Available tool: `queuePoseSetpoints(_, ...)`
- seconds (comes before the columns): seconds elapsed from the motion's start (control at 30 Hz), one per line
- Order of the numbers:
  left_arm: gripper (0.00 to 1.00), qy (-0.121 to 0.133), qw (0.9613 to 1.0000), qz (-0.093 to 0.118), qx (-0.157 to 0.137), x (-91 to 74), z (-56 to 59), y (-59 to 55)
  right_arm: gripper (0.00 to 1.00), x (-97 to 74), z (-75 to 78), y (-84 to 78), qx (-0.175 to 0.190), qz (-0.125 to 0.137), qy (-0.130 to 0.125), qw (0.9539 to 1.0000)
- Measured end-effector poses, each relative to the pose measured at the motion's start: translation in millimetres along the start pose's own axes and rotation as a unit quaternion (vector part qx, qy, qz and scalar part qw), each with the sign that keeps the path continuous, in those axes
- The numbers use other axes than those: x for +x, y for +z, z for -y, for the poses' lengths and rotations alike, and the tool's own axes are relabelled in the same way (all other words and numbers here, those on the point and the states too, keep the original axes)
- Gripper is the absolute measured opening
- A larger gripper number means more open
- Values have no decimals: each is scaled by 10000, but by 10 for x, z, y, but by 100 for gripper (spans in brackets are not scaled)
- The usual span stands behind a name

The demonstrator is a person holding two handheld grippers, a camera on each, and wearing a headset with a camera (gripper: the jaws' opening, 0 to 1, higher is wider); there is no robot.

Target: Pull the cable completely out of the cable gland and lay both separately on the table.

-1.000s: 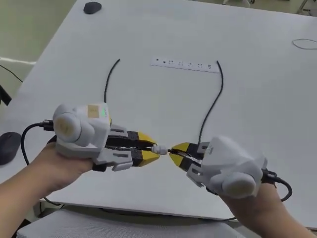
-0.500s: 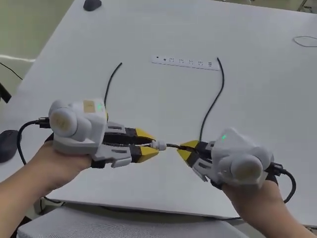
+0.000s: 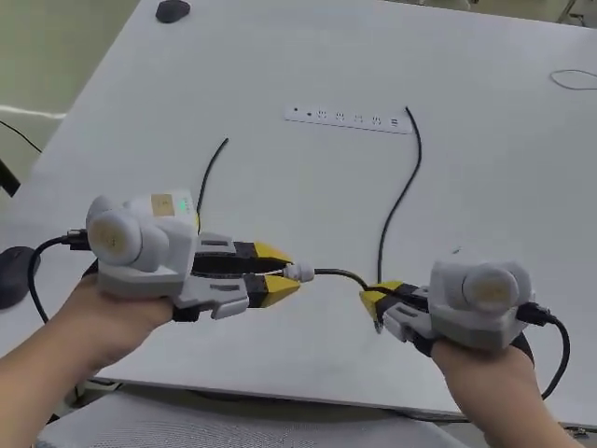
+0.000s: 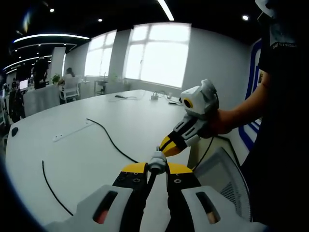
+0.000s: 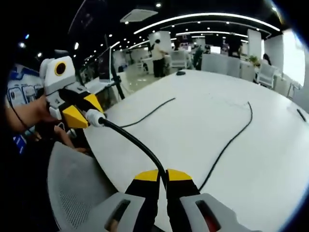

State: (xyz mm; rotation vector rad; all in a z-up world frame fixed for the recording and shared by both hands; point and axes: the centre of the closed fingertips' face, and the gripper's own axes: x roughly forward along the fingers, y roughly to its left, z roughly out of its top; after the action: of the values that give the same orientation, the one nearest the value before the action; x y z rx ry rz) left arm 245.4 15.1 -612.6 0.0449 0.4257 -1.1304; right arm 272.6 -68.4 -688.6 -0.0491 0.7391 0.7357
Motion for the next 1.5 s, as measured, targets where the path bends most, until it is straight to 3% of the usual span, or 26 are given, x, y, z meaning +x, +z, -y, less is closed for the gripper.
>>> queuePoseSetpoints(0.13,15,12,10000,-29,14,11,12,-19,0,6,-22,-31,101,-33,4,9999)
queuePoseSetpoints(0.47,15,138,9998,-107,30,-47,-74,-51,0,4,-92,-2,-623,25,-25,9980)
queuePoseSetpoints(0.7,15,202,9998,-90,1,-55,-103,-42,1,-32,-96,28,-844,-28,-75,9964)
queuePoseSetpoints(0.93,15,165,9997,-186,-9,-72,-97,-81,12,-106,-236,169,-1243,-43,-43,9922)
queuePoseSetpoints(1.17,15,118,9997,-207,-16,-35,-68,-108,14,-82,-594,444,-2328,25,152,9724)
queuePoseSetpoints(1.23,15,91,9997,-228,0,-23,-57,-116,13,-52,-684,490,-2631,27,182,9646)
queuePoseSetpoints(1.33,15,65,9996,-271,21,-10,-53,-124,12,1,-767,495,-2913,-16,191,9564)
queuePoseSetpoints(1.5,15,51,9994,-331,80,13,-62,-153,7,35,-812,496,-3129,-41,148,9497)
